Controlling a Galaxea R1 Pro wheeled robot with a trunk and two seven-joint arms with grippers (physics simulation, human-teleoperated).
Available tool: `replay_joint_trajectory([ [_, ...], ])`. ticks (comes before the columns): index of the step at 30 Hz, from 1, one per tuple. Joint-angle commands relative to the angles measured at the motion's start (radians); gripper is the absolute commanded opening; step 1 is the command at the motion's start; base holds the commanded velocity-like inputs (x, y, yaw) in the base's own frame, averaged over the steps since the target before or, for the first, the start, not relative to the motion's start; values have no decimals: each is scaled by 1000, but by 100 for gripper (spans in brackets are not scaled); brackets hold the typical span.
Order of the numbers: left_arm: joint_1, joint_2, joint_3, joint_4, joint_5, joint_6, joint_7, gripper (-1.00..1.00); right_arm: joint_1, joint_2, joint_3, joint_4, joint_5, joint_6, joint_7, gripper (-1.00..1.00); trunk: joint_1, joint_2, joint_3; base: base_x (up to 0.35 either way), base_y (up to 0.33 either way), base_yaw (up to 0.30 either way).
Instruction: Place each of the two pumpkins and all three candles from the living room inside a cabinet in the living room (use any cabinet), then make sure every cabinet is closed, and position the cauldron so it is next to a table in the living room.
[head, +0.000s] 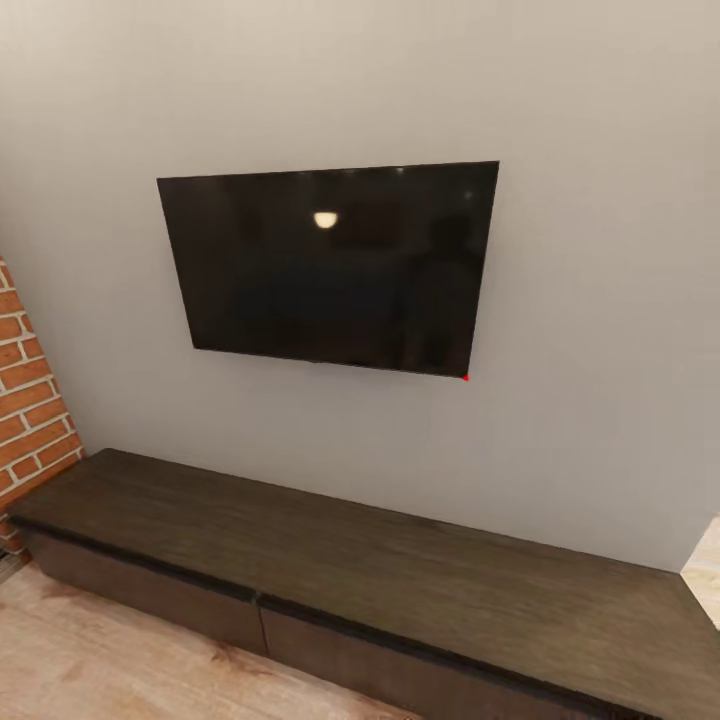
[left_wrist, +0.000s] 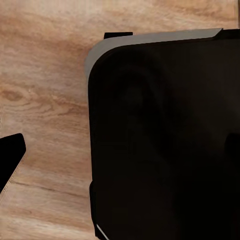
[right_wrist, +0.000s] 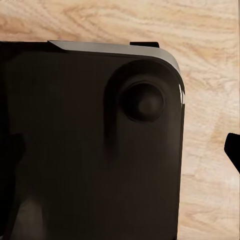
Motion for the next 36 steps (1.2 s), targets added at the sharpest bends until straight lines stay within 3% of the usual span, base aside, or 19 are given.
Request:
replay_joint_trajectory([
  [1, 0, 0, -1, 0, -1, -3, 0, 100, -1, 0, 0, 2, 0, -4, 1, 100, 0, 0, -1, 17, 0, -271],
  [11, 0, 0, -1, 0, -1, -3, 0, 100, -1, 0, 0, 1, 0, -4, 1, 100, 0, 0, -1, 99, 18, -223],
  [36, 0, 0, -1, 0, -1, -3, 0, 100, -1, 0, 0, 1, 0, -4, 1, 100, 0, 0, -1, -28, 0, -7],
])
